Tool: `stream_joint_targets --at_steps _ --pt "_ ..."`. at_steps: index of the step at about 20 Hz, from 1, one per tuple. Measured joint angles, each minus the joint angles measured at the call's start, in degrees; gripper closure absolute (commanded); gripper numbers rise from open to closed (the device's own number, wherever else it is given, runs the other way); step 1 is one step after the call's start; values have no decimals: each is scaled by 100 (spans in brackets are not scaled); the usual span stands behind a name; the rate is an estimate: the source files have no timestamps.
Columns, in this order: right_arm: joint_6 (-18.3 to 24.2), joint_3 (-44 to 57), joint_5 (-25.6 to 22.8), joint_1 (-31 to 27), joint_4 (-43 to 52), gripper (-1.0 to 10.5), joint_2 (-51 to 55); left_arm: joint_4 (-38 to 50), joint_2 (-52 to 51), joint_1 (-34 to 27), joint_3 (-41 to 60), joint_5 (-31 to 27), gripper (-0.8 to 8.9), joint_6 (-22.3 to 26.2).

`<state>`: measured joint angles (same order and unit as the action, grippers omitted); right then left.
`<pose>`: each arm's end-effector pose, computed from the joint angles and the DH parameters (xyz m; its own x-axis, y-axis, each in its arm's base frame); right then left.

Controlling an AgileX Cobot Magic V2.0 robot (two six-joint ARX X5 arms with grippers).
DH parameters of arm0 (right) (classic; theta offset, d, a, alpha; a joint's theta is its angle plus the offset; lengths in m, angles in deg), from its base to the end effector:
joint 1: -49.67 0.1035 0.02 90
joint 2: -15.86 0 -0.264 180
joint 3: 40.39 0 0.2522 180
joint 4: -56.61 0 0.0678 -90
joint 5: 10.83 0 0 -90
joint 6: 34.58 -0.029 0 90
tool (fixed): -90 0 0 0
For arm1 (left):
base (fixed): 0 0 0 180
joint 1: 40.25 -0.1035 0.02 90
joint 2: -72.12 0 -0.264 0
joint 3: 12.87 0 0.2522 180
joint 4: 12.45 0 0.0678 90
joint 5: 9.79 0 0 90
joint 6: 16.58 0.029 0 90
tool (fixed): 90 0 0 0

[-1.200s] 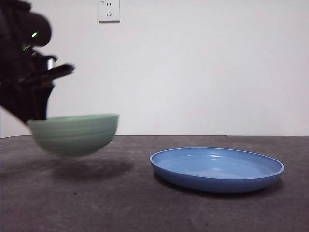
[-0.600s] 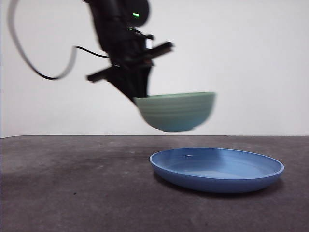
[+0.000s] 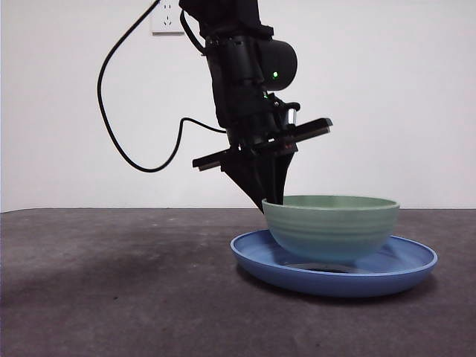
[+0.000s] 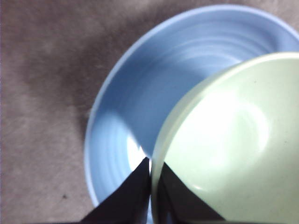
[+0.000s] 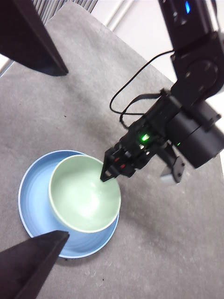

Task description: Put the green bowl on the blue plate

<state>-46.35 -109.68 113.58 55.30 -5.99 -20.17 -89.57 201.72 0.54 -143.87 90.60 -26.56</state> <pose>0.0953 0.0259 0.3522 0.6603 0.6329 -0.4042 -0.4597 0.7663 0.4489 0.3480 -0.3072 0.2197 0.0659 -0.2950 -0.9532 0.5389 0.8145 -0.2149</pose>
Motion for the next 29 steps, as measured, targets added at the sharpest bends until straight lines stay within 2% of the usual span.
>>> stream_joint_targets --at_steps 11,12,15,18,23,26,29 --pt "0 0 0 0 0 335 0 9 98 33 -4 -186 772 66" --pt "0 0 0 0 0 335 0 9 98 33 -4 -186 729 66" --pt "0 0 0 0 0 335 0 -76 98 31 -164 -151 478 68" --pt "0 0 0 0 0 335 0 -437 101 31 -623 -149 335 81" --pt "0 0 0 0 2 335 0 -1272 -63 24 -1113 -146 271 369" --pt "0 0 0 0 0 335 0 -1751 -588 24 -1113 -149 272 632" --pt "0 0 0 0 0 335 0 -1790 -1296 15 -1113 -146 272 787"
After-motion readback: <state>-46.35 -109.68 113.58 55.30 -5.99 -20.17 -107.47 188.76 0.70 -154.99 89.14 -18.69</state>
